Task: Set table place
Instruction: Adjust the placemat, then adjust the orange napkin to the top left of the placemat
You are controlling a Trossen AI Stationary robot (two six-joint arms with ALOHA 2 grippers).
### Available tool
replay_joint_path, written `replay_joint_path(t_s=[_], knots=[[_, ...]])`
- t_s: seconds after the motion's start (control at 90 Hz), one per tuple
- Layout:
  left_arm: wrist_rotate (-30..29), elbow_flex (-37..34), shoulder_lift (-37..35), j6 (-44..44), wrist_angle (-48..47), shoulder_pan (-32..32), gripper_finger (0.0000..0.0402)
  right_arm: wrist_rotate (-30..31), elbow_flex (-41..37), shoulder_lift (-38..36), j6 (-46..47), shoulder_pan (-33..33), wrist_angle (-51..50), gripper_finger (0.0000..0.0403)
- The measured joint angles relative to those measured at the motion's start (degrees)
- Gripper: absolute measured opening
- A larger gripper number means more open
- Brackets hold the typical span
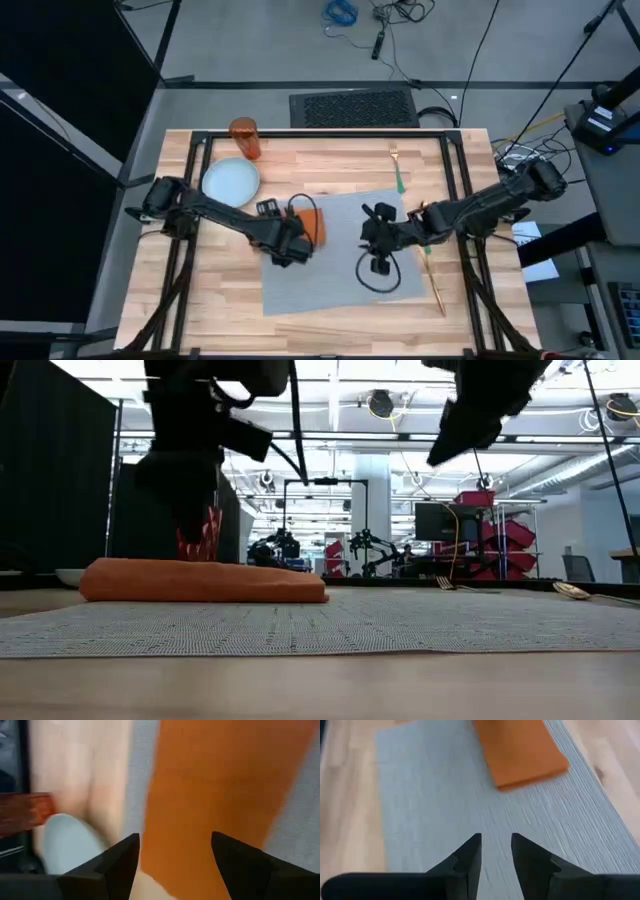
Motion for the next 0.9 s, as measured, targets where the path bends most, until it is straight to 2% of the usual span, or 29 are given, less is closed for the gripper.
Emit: replay_joint_path(t_s=[0.133, 0.422, 0.678, 0.9], knots=[[1.6, -2.4, -0.4, 2.1, 4.1, -0.9, 0.0233, -3.9, -2.1, 0.0, -0.4, -1.5, 1.2, 0.0093], [0.9, -7.7, -0.3, 2.0, 11.0, -3.3, 0.0233, -4.3, -6.6, 0.0, -0.4, -2.7, 6.9, 0.0093], [0.3, -10.7, -0.3, 2.2, 16.9, -3.6, 0.0233, -6.0, -6.9, 0.0, -1.4, -2.7, 11.7, 0.0093], [-0.5, -13.8, -0.3, 2.2, 20.7, -3.5, 0.0233, -11.1, -6.9, 0.0, -2.1, -2.7, 19.8, 0.0093]])
